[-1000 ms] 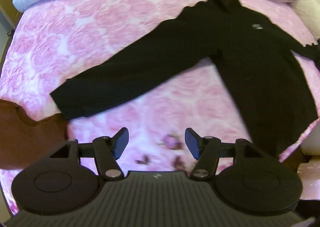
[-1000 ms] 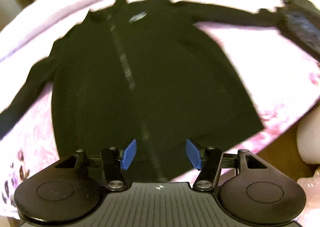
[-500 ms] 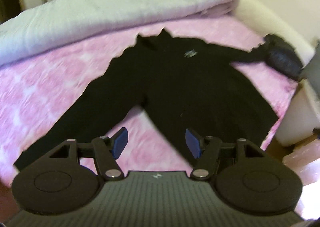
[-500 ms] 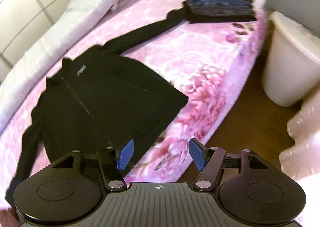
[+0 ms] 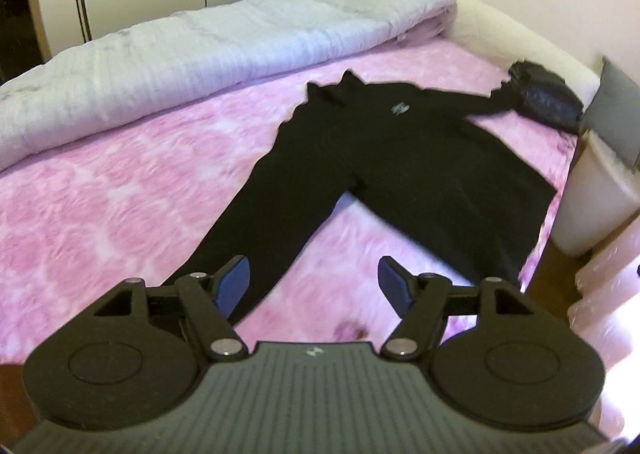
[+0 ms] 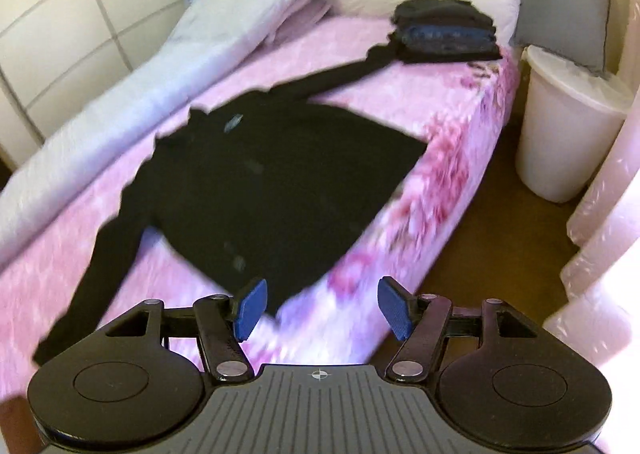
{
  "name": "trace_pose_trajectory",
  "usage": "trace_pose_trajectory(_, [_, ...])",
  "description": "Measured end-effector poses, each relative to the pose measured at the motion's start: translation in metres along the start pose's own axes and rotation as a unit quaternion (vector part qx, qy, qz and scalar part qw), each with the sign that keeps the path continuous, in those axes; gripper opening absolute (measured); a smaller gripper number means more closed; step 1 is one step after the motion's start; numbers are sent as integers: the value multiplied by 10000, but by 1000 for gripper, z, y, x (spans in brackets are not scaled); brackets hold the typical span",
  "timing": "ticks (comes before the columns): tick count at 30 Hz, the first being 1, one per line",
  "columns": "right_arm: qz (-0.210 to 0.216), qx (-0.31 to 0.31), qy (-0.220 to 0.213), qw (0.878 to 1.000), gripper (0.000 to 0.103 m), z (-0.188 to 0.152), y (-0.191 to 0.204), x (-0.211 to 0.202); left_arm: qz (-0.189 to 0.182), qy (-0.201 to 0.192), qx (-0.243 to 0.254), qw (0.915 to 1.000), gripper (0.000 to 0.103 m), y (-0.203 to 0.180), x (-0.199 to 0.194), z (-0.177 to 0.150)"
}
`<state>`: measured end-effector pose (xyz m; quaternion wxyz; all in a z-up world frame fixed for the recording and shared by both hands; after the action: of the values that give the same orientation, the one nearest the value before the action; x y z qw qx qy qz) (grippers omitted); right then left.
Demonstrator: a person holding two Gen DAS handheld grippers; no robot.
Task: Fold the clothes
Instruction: 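Open both grippers and raise them above the flattened jacket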
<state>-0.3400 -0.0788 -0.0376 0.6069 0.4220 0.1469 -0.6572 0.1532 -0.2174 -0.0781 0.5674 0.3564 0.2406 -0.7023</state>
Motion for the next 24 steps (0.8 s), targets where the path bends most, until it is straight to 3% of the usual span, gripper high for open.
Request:
trace_pose_trajectory(5, [-161, -360, 156, 9991, 65, -29, 38, -21, -6, 167, 26, 9999, 69, 16, -15, -30])
trace_pose_trajectory(10, [-129, -618, 183, 9978, 65, -37, 62, -37, -133, 192, 42, 9997, 69, 5, -27, -37])
trace_pose_trajectory(24, [-470, -947, 319, 9939, 66, -57, 46, -77, -421, -14, 403, 9983, 69, -45, -60, -40])
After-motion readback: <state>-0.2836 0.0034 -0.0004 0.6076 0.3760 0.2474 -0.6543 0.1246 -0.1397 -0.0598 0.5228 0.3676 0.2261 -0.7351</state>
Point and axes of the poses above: each gripper's, at about its wrist camera, not at the fingertips, and x roughly the way its jaws point, y to its left, z to its top, the point moved 4 cm from there along x, roughly the way its jaws point, and after that the axes turned 11 degrees about z, right-handed, at the moved point
